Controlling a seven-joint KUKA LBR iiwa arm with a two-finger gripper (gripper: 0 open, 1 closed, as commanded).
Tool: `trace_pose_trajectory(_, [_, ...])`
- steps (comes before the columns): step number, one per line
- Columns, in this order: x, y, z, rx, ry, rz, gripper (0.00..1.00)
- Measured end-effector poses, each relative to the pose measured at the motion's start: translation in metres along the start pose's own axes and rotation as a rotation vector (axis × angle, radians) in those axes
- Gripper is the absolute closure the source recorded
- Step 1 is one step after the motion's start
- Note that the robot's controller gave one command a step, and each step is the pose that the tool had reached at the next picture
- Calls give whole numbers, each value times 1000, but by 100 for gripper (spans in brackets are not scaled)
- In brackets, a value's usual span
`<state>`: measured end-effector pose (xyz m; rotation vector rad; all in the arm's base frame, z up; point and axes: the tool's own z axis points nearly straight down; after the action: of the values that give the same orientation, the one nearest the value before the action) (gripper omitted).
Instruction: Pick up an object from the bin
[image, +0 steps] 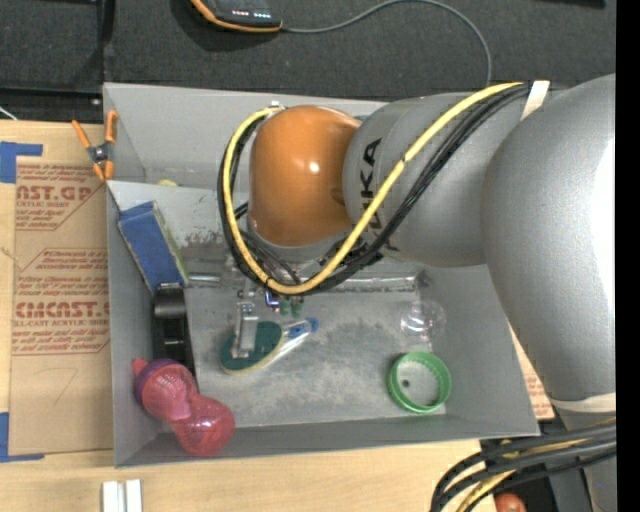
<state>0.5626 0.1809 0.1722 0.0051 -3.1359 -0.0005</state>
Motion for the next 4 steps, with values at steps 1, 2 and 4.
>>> trace_pose_trajectory(1, [-2, -1, -5, -1, -7, 3, 0])
trace_pose_trajectory(2, [16, -62, 105, 0, 0, -303, 0])
trace_pose_trajectory(4, [17, -61, 98, -4, 2, -293, 0])
